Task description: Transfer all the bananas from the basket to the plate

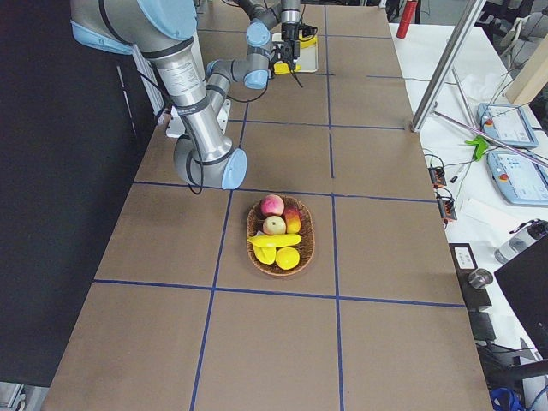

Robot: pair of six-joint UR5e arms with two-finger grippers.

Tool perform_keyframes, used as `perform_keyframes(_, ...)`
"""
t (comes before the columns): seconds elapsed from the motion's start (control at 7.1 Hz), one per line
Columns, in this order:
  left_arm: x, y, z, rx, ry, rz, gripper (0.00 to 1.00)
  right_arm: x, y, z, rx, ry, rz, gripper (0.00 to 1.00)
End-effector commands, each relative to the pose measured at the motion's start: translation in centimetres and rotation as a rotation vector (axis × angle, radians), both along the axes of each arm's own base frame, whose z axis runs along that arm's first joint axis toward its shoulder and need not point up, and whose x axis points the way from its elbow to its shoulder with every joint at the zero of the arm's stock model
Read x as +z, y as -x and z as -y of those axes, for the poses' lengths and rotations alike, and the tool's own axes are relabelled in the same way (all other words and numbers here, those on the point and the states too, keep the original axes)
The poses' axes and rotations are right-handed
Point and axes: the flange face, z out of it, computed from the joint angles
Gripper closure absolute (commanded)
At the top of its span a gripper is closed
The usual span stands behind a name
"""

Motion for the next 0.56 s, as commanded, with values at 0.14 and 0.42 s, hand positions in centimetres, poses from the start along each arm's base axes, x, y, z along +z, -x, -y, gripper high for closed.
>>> perform_keyframes(0.14,-0.33,-0.74,-0.73,-0.014,-0.007,-0.003,0.43,-0.12,-0.12,-0.06,-0.001,0.002,0.004,0.82)
perform_keyframes(0.42,-0.40,-0.48,-0.93,-0.013,-0.008,-0.004,0.83,-0.09,-0.09,-0.05,-0.001,0.004,0.001,0.40)
